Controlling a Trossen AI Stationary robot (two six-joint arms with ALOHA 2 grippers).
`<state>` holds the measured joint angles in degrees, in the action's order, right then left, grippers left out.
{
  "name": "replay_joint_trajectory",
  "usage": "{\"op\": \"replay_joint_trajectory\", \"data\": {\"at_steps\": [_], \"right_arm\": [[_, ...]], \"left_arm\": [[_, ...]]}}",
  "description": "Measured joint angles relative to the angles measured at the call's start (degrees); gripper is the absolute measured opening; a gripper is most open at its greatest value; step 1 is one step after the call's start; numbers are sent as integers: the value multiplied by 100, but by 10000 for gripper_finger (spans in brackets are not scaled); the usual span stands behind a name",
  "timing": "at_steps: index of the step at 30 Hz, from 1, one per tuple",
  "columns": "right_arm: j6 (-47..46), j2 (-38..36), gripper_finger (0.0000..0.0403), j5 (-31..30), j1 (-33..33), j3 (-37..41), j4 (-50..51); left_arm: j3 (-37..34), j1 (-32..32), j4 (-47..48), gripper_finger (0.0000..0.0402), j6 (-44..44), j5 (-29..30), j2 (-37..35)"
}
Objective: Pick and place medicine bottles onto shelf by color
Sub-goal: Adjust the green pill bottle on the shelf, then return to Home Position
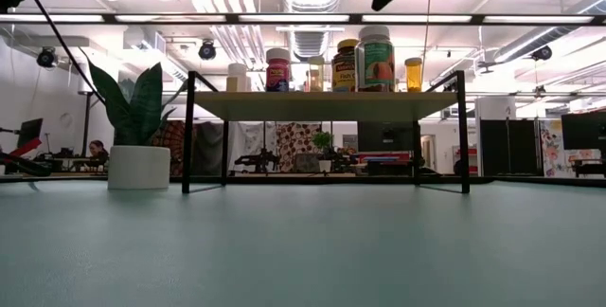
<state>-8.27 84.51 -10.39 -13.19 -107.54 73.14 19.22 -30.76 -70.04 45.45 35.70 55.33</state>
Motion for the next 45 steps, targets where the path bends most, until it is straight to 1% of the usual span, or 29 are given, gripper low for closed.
{"op": "replay_joint_trajectory", "data": {"at_steps": [3,8,14,23,28,31,34,37,41,45], "right_arm": [[-18,-7,12,-291,127,287,-257],[-118,39,12,-329,158,696,-393],[-90,57,12,-358,161,985,-984],[29,61,12,-292,167,966,-1064],[193,52,12,-271,179,783,-992],[304,-148,12,-295,286,709,-1068],[485,-511,12,-312,573,839,-1425],[688,-972,12,-296,1016,1351,-2116],[924,-1642,12,-271,1621,2529,-3401],[1050,-2100,12,-271,2034,3648,-4515]], "left_arm": [[0,0,1,206,0,1,0],[0,0,2,206,-2,2,2],[0,-2,1,206,-2,2,2],[0,-2,0,206,-2,2,2],[0,-2,0,206,-16,2,2],[0,-2,2,206,-389,2,2],[-2,-24,4,206,-1148,-4,46],[-2,-119,6,206,-1879,-94,141],[1,-157,15,206,-2645,-373,360],[61,-155,2,206,-3122,-418,671]]}}
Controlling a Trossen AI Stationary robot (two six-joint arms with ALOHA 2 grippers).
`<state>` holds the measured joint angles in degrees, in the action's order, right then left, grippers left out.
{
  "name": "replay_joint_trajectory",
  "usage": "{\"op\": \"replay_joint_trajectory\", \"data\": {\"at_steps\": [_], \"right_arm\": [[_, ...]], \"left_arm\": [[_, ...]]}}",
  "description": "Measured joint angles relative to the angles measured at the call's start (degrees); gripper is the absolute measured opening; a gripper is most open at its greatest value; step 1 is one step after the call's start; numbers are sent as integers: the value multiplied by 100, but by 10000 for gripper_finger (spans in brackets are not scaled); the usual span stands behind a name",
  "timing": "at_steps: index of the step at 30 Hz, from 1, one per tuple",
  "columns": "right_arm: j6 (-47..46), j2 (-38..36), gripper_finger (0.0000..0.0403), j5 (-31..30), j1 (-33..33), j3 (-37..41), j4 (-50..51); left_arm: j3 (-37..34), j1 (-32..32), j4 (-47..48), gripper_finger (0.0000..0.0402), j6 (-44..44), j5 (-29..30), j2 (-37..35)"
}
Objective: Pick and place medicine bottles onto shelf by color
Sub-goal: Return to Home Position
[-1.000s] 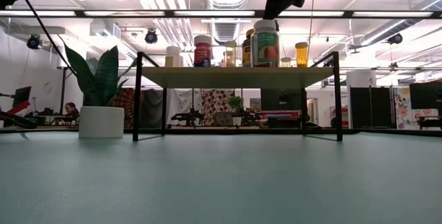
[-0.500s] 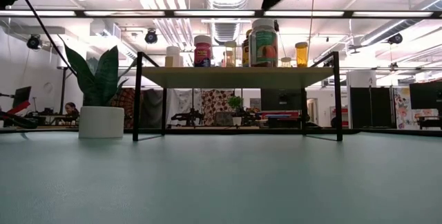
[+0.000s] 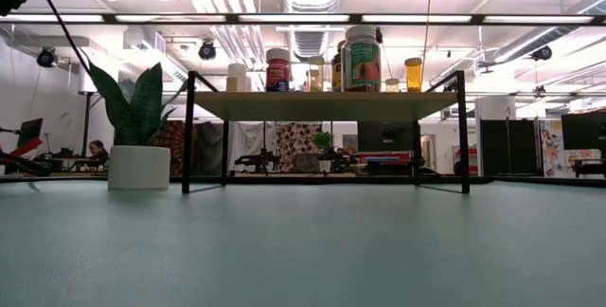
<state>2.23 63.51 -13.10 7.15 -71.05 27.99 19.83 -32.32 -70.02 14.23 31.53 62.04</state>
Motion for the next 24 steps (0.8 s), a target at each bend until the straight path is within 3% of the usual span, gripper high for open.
{"op": "replay_joint_trajectory", "data": {"at_steps": [10,14,19,24], "right_arm": [[-85,-359,12,-24,217,1773,-2210],[-675,-346,12,-411,45,1589,-1941],[-970,-348,12,-1089,-105,711,-501],[-817,-473,12,-384,264,461,152]], "left_arm": [[786,195,2,205,-408,51,1266],[1201,587,43,197,-386,53,1581],[1454,1068,537,187,-711,66,1422],[1349,890,1072,176,-950,-2,993]]}}
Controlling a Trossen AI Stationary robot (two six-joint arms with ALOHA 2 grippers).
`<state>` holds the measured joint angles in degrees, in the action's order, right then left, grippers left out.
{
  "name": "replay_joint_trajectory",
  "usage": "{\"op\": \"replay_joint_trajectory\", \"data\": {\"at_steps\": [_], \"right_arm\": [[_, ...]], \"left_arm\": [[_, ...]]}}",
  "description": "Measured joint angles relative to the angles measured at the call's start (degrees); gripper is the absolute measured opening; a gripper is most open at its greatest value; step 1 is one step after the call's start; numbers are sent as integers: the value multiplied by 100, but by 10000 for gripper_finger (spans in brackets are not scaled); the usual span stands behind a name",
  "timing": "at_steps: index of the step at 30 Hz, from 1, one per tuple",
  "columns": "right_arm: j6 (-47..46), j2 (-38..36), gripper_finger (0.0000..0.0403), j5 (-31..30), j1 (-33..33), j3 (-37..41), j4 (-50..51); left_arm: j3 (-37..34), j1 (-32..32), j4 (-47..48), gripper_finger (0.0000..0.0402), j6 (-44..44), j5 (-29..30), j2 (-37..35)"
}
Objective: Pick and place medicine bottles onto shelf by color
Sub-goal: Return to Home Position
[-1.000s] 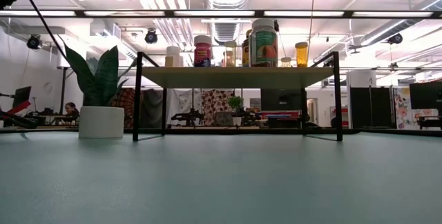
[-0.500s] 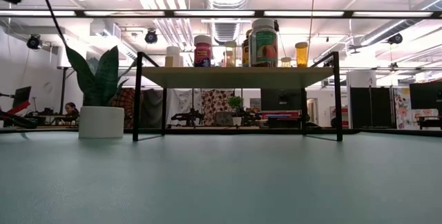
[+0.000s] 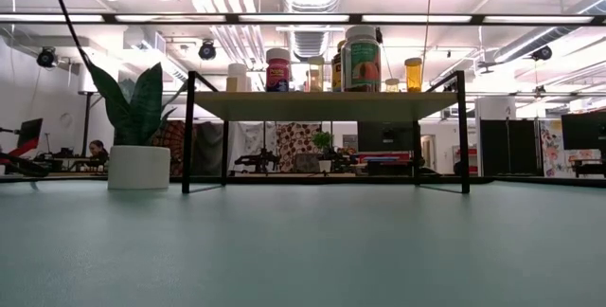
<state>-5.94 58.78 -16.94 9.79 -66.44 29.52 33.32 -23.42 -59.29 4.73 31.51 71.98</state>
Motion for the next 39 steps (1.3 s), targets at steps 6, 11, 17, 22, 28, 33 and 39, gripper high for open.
{"op": "replay_joint_trajectory", "data": {"at_steps": [6,11,17,22,28,33,39], "right_arm": [[554,-349,12,63,1017,1262,-1050],[953,-367,12,68,1572,2720,-2793],[987,-133,12,53,1621,4057,-5164],[1159,-44,12,64,1621,4557,-6085],[1157,-80,12,67,1621,4731,-6365],[1643,-81,11,625,1451,4917,-6860],[2096,-498,9,1378,741,5188,-7267]], "left_arm": [[-188,-700,1160,164,4,-53,-272],[-207,-1124,2024,164,2,-63,-227],[-264,-1120,2180,163,13,-54,-252],[-355,-1020,2160,163,11,-50,-261],[-463,-954,2035,163,11,-48,-270],[-502,-825,2125,163,358,-54,-315],[-678,-535,3146,163,737,-105,-1075]]}}
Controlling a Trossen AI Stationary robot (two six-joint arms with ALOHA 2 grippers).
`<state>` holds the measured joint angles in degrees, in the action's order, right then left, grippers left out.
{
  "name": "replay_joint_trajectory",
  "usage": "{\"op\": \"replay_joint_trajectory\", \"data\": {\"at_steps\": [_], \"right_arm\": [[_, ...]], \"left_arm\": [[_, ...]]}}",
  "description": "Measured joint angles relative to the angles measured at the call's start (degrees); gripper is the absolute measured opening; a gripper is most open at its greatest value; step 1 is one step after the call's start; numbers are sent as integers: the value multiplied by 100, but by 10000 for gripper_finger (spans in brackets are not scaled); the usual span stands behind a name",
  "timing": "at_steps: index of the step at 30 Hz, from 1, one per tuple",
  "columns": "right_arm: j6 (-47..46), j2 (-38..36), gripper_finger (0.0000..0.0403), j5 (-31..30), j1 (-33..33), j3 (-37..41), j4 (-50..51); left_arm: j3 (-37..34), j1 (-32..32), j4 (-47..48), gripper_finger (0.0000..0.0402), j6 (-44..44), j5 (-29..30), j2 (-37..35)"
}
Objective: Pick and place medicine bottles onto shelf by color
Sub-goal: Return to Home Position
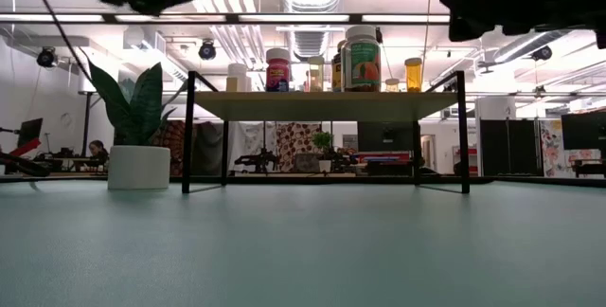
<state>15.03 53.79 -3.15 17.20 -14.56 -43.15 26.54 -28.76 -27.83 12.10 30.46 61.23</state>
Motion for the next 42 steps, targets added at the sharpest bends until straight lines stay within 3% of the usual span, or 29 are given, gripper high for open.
{"op": "replay_joint_trajectory", "data": {"at_steps": [3,7,12,19,30,33,36,42], "right_arm": [[0,-509,9,45,-118,184,18],[-47,-1346,9,199,-32,607,15],[21,-2062,8,178,-36,1387,-340],[792,-2562,8,171,-188,1300,-239],[1788,-3897,8,215,-486,1387,-104],[1858,-4430,8,262,-486,1387,185],[1344,-4957,9,42,-485,1387,599],[-2133,-5363,9,-1023,-486,1391,1792]], "left_arm": [[-88,-40,1121,163,-564,85,-840],[-428,-167,1573,163,-1018,112,-1876],[-1212,-158,876,163,-952,112,-2547],[-2279,31,-783,156,272,181,-2988],[-2605,106,-42,18,477,114,-4386],[-2607,106,67,5,509,114,-4569],[-2609,106,24,17,514,154,-4669],[-2614,106,17,27,485,153,-4673]]}}
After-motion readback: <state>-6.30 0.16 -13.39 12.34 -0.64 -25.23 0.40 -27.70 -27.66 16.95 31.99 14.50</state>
